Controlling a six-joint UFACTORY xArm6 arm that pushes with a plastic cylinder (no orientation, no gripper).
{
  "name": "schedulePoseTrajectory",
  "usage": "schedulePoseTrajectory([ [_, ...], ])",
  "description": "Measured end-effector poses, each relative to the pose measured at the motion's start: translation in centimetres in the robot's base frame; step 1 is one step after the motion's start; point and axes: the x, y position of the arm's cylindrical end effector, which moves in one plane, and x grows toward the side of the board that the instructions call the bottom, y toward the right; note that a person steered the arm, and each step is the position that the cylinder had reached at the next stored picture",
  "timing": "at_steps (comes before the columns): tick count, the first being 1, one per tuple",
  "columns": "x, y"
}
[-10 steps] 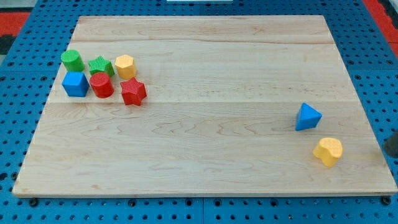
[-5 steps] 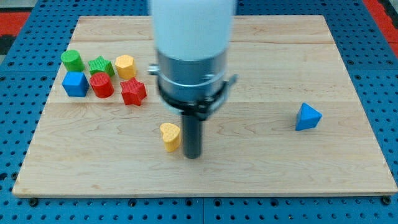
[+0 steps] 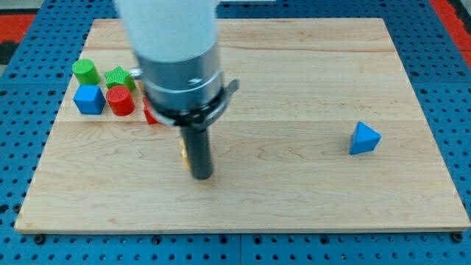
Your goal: Move the yellow heart horizontally to the left side of the blue triangle
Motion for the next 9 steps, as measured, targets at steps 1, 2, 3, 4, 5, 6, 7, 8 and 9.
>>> schedulePoseTrajectory([
  [1, -3.1, 2.2],
  [2, -1.2, 1.5],
  [3, 1.2, -4.7],
  [4, -0.5, -10.0],
  [5, -1.6, -3.2],
  [6, -1.8, 2.0],
  [7, -0.9, 7.1],
  [8, -7.6, 5.4],
  [9, -7.0, 7.2],
])
